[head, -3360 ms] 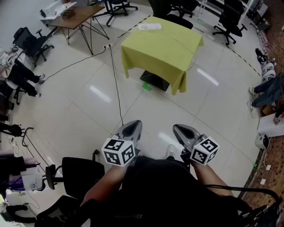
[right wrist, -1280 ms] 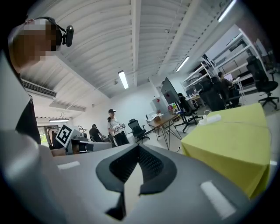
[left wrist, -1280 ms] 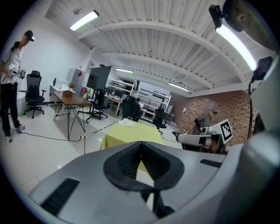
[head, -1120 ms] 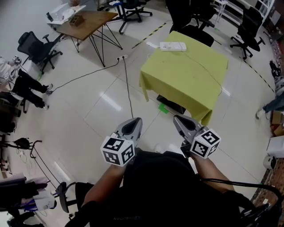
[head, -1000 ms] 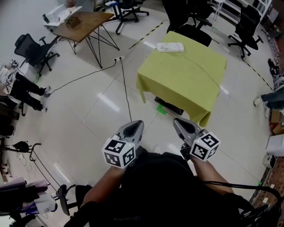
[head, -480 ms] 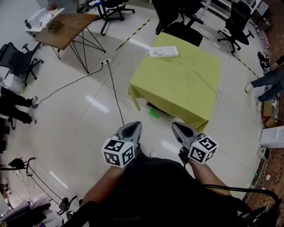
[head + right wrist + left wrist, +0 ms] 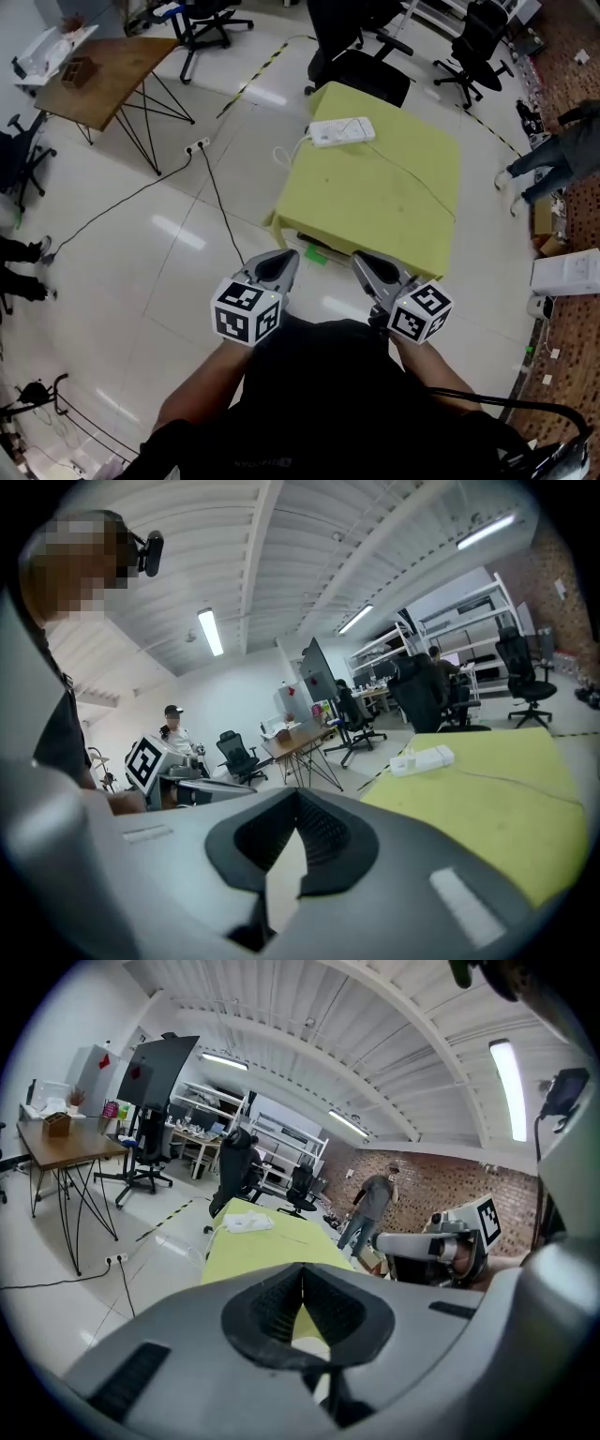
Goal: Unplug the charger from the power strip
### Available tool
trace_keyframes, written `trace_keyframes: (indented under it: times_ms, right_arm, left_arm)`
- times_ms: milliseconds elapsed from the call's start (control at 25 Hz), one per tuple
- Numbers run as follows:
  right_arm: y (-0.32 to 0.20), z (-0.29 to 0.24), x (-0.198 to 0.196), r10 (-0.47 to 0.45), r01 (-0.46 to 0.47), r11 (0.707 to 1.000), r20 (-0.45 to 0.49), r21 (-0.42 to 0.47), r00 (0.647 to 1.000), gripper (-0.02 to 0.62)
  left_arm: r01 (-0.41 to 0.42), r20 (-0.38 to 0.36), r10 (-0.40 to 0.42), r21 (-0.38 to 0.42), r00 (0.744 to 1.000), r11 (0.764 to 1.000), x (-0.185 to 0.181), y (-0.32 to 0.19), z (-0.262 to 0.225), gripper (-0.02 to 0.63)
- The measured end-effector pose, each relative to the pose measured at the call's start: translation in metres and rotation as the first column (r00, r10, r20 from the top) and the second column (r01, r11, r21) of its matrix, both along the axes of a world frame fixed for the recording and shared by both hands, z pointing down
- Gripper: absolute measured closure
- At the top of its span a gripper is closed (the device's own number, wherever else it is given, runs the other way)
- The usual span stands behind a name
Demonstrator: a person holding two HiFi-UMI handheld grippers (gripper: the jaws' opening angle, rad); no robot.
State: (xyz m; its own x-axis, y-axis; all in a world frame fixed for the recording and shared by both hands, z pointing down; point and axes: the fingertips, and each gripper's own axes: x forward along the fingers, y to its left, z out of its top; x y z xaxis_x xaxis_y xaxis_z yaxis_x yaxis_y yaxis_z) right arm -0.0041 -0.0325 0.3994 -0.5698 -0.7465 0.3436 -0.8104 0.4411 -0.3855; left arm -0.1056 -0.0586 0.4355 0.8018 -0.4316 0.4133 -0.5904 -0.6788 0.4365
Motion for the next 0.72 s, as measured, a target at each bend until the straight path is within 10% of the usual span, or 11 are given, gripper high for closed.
trace_keyframes:
  times_ms: [720]
  right_arm:
    - [-0.087, 0.020, 0.068, 0.037, -0.037, 0.999, -0.005, -0.016, 0.999, 0.592]
  left_arm:
    - [0.018, 0.027, -0.018, 0.010, 0.999, 1.000, 0.054, -0.101, 0.003, 0.601]
